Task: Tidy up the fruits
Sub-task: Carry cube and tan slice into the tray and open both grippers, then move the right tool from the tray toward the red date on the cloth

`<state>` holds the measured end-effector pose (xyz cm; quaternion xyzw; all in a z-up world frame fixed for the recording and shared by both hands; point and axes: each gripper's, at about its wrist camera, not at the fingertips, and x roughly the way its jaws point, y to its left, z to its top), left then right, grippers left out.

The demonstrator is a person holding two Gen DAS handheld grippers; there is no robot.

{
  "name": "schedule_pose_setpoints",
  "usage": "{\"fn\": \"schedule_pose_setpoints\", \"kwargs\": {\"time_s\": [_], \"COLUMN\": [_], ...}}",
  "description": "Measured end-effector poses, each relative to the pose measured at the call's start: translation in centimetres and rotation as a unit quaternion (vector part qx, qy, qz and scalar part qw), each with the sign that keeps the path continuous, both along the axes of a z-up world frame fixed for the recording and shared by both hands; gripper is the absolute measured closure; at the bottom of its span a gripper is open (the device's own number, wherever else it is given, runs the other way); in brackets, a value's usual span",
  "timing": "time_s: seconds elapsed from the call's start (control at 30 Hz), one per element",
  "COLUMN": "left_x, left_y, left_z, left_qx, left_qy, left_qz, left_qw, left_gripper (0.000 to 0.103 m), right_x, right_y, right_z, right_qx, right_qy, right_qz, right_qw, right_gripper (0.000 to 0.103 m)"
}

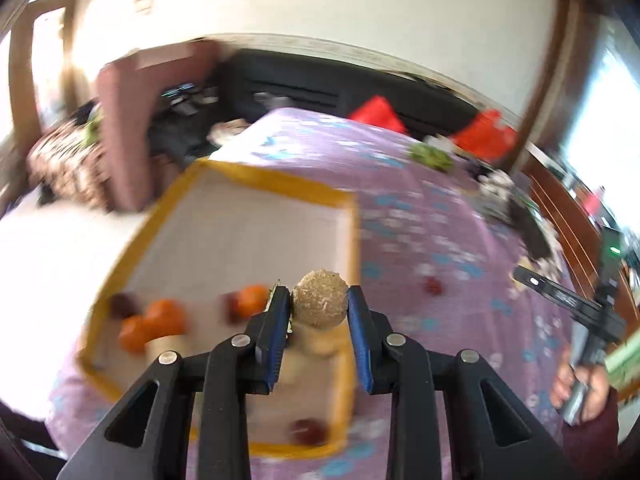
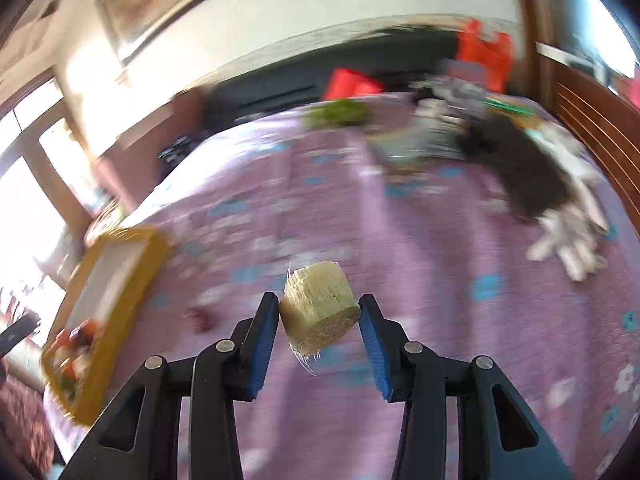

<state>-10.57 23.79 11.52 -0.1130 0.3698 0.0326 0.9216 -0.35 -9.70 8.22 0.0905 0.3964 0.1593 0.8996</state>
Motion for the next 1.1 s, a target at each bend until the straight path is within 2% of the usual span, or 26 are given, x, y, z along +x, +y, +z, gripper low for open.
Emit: {"fn": "schedule_pose_setpoints", "kwargs": {"time_s": [0.1,0.23,0.37,0.47,0.5,0.57,0.63,0.7,0.77,0.87,1.0,1.07,1.1], "left_x": [-0.4,0.4,1.5,2.2,2.5,2.7,2.7,2.2,1.8,0.8,-1.3,-2.7,-3.3], "left_y": [4.0,7.4,9.4,10.0,10.1,10.4,10.6,10.6,10.5,10.3,9.2,8.0,7.3], "left_z": [-1.4,-3.7,-5.2,-5.4,-5.4,-5.4,-5.3,-5.2,-5.0,-4.3,-2.7,-1.8,-1.5], "left_qx": [-0.007,-0.021,-0.031,-0.029,-0.029,-0.037,-0.05,-0.045,-0.038,-0.033,0.005,0.036,0.05], "left_qy": [0.014,0.039,0.057,0.052,0.053,0.053,0.046,0.037,0.032,0.023,0.007,-0.007,-0.015], "left_qz": [0.037,0.056,0.06,0.063,0.064,0.068,0.063,0.071,0.078,0.092,0.126,0.148,0.157], "left_qw": [0.9992,0.9974,0.9961,0.9963,0.9961,0.9956,0.9957,0.9958,0.9957,0.9949,0.992,0.9883,0.9862], "left_gripper": [0.074,0.074,0.074,0.074,0.074,0.068,0.049,0.039,0.036,0.033,0.025,0.018,0.014], "right_x": [-1.5,-3.2,-4.3,-3.7,-3.4,-2.5,-1.9,-1.5,-0.9,-0.9,-2.1,-3.5,-4.5], "right_y": [6.6,15.3,21.9,25.4,26.0,27.5,28.1,28.6,28.9,28.8,27.3,25.8,24.9], "right_z": [1.7,2.4,1.9,0.7,0.3,-1.0,-1.8,-2.0,-2.3,-1.6,0.3,1.6,2.2], "right_qx": [0.0,-0.006,-0.028,-0.051,-0.061,-0.079,-0.087,-0.092,-0.091,-0.084,-0.073,-0.067,-0.068], "right_qy": [-0.007,0.003,0.008,0.019,0.02,0.032,0.038,0.029,0.035,0.022,-0.011,-0.038,-0.055], "right_qz": [0.069,0.154,0.2,0.209,0.207,0.203,0.199,0.189,0.191,0.183,0.172,0.165,0.161], "right_qw": [0.998,0.988,0.979,0.976,0.976,0.975,0.975,0.977,0.977,0.979,0.982,0.983,0.983], "right_gripper": [0.058,0.057,0.057,0.057,0.057,0.057,0.057,0.057,0.049,0.044,0.04,0.03,0.028]}}
